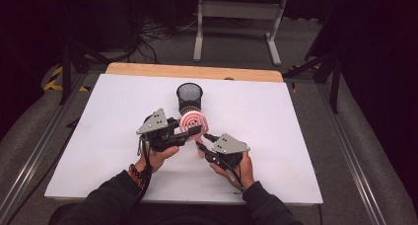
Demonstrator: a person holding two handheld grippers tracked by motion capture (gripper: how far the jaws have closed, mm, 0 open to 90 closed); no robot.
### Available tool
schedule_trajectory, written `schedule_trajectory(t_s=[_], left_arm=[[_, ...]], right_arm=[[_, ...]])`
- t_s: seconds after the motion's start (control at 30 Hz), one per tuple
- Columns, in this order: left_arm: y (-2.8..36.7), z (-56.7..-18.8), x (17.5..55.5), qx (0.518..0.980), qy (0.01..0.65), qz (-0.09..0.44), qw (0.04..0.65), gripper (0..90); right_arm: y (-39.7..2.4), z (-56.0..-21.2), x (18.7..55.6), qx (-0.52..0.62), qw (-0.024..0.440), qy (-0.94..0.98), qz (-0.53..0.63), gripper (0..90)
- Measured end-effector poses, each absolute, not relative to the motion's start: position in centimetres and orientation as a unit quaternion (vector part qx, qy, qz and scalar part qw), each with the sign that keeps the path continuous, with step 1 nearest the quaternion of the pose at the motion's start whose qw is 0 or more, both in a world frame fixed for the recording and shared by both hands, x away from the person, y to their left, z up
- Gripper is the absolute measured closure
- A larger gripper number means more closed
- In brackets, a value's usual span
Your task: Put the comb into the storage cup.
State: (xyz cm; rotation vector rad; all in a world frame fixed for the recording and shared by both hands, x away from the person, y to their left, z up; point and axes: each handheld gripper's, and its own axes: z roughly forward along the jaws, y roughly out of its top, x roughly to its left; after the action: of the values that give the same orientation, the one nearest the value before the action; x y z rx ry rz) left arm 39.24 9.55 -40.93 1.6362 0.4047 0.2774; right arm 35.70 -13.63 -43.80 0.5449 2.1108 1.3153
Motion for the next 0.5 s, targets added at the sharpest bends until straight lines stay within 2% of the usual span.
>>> schedule_trajectory(t_s=[0.17,0.3,0.4,0.5], left_arm=[[9.9,-40.8,39.2,0.726,0.177,0.132,0.651,62.5],[10.3,-40.7,39.1,0.728,0.174,0.138,0.648,62.5],[10.3,-40.8,39.0,0.728,0.169,0.143,0.649,62.5],[10.4,-40.8,38.9,0.728,0.170,0.147,0.648,62.5]], right_arm=[[-14.1,-43.4,35.5,0.202,0.297,0.788,0.500,55.3],[-15.4,-42.6,35.5,0.207,0.312,0.770,0.517,49.0],[-15.8,-42.3,35.5,0.212,0.321,0.765,0.517,48.4],[-16.8,-41.9,35.5,0.225,0.334,0.752,0.521,42.9]])
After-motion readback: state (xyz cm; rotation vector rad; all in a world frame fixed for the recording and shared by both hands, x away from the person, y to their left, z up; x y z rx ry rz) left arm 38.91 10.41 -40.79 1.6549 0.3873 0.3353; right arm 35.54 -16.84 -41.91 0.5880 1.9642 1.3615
